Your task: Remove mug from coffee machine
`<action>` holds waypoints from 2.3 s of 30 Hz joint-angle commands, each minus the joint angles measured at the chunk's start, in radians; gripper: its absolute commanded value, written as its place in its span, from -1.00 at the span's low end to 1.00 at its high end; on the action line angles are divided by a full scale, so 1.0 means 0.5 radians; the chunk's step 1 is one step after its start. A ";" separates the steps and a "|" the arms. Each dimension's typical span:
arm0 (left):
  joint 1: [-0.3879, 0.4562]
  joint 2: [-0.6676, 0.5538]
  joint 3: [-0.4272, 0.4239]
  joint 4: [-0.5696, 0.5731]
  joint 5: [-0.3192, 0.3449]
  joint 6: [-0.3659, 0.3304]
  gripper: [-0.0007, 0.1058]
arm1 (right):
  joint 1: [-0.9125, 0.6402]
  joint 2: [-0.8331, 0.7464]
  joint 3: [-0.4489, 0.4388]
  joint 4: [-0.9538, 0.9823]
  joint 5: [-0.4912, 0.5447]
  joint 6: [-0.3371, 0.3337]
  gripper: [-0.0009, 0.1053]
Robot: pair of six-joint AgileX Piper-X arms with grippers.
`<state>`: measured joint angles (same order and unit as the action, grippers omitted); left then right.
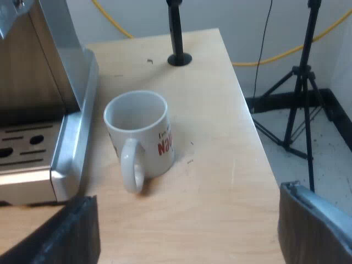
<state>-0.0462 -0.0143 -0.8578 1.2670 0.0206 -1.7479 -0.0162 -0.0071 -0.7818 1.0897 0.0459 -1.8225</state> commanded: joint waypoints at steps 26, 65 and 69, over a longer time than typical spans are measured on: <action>0.006 -0.075 0.624 -0.360 0.094 -0.002 0.26 | -0.005 -0.093 0.449 0.000 -0.003 -0.026 0.31; 0.006 -0.075 0.720 -0.560 0.103 0.003 0.26 | -0.005 -0.091 0.464 -0.023 -0.003 -0.026 0.31; 0.006 -0.075 0.720 -0.560 0.103 0.003 0.26 | -0.005 -0.091 0.464 -0.023 -0.003 -0.026 0.31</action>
<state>-0.0462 -0.0125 -0.4984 0.9990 0.0734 -1.7442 -0.0162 -0.0053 -0.5427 1.0891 0.0476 -1.8235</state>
